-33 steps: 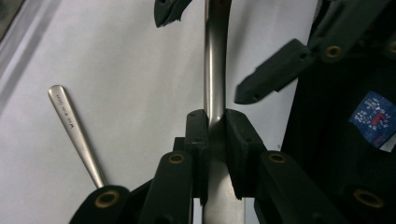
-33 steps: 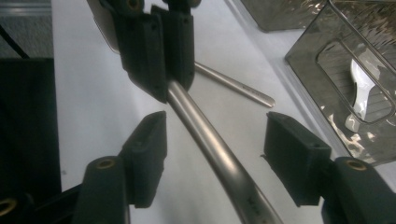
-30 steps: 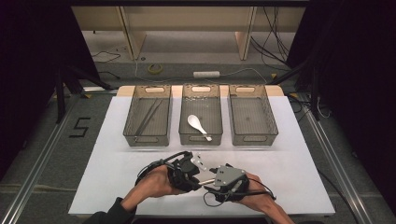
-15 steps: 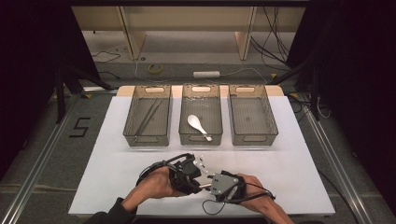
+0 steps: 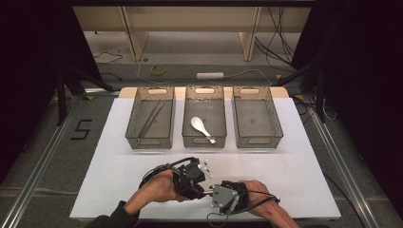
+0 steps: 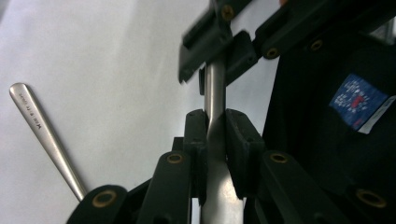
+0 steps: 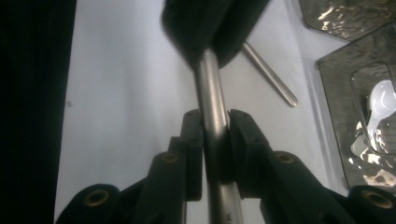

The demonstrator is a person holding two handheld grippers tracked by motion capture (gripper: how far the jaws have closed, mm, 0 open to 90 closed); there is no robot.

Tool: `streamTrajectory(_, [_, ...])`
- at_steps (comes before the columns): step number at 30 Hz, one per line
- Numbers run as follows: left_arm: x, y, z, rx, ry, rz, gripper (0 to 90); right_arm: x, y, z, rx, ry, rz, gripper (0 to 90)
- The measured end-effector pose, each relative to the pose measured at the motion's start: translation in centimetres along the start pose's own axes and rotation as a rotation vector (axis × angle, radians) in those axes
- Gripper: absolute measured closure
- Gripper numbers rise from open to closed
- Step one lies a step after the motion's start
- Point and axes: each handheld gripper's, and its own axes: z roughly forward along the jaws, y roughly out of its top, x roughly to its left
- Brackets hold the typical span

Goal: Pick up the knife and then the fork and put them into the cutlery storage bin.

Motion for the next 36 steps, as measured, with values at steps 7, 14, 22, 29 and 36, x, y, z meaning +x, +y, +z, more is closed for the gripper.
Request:
streamTrajectory(7, [0.1, 0.0, -0.6, -0.034, 0.005, -0.01, 74.5, -0.1, 0.1, -0.2, -0.006, 0.026, -0.019, 79.3])
streamTrajectory(14, [1.2, -0.6, -3.1, -0.196, 0.084, -0.083, 43.1, -0.5, -0.7, -0.3, 0.028, 0.012, 0.022, 79.8])
streamTrajectory(22, [2.2, -1.5, -5.4, -0.32, 0.179, -0.162, 27.3, -1.7, -2.0, -0.9, 0.049, -0.044, 0.094, 79.9])
streamTrajectory(29, [2.8, -2.2, -6.5, -0.405, 0.239, -0.217, 20.2, -2.7, -3.2, -1.3, 0.08, -0.06, 0.15, 80.0])
streamTrajectory(36, [3.4, -3.2, -6.8, -0.48, 0.293, -0.262, 17.5, -3.9, -4.6, -1.8, 0.099, -0.095, 0.238, 80.1])
